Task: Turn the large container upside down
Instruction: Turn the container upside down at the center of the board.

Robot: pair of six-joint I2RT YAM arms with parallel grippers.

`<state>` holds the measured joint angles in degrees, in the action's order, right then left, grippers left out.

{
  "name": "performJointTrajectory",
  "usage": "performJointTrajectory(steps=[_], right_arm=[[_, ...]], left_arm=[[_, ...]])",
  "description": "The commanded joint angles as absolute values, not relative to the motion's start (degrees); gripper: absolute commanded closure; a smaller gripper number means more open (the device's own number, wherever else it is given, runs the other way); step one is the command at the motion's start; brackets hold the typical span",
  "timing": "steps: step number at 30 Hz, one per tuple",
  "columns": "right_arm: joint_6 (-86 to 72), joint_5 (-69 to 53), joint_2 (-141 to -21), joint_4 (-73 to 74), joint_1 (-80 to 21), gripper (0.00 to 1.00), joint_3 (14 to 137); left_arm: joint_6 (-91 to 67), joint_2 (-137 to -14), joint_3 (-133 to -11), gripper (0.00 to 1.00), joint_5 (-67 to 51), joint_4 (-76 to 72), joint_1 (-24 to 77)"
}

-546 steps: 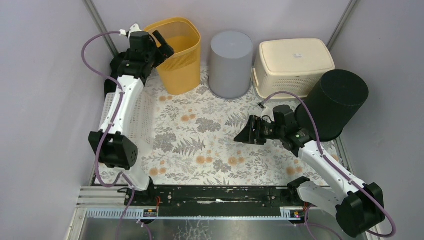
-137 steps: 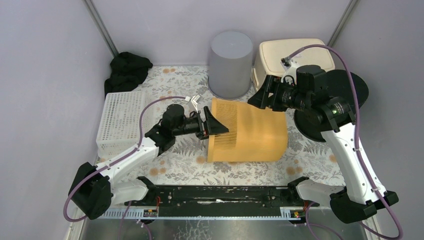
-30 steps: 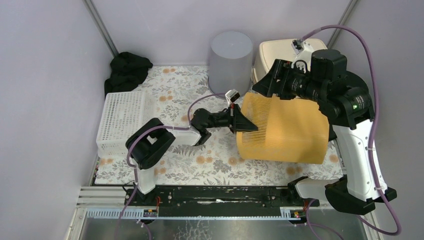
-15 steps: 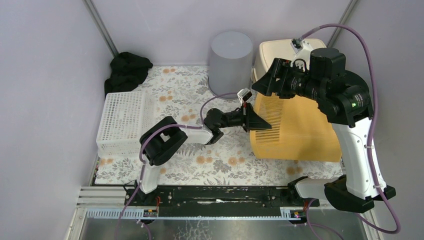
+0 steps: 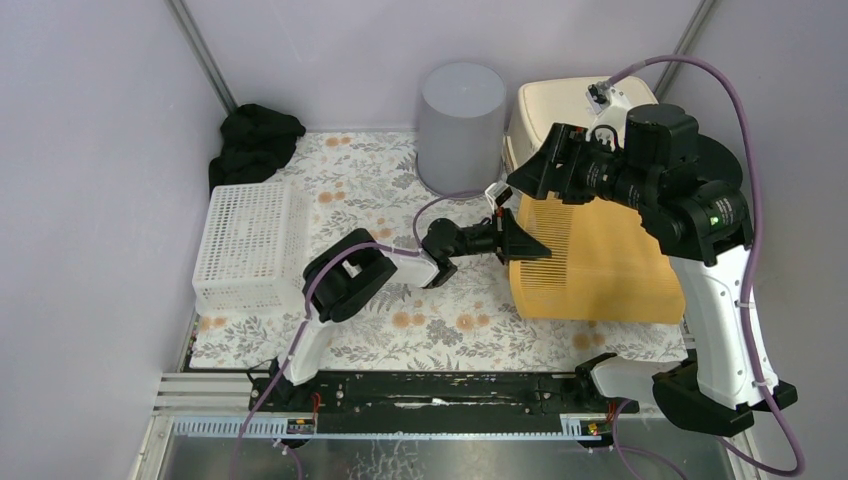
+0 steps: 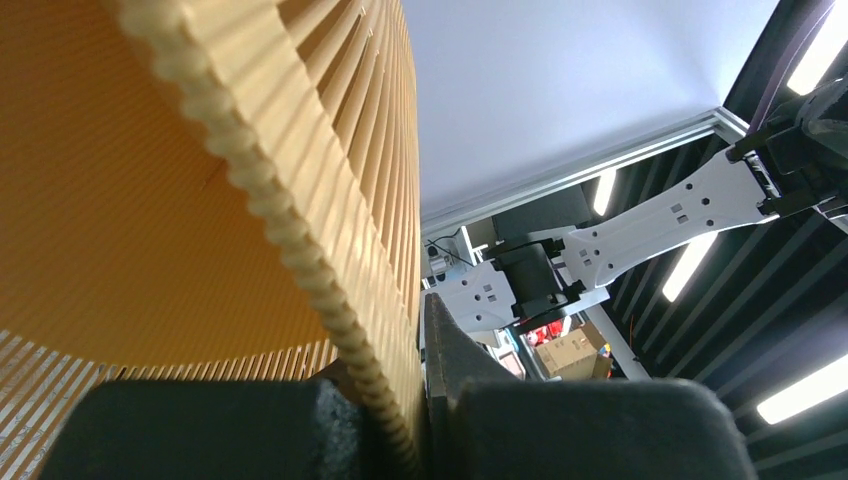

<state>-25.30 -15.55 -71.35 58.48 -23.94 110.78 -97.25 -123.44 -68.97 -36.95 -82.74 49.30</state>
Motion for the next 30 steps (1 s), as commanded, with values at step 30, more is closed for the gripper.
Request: performJointTrajectory(steps=[30], right_arm=[[-23.7, -13.5, -69.8, 56.0, -24.0, 0.23, 106.4]], left_arm=[[-99.7, -128.4, -78.5, 1.0, -30.9, -93.8, 48.6]])
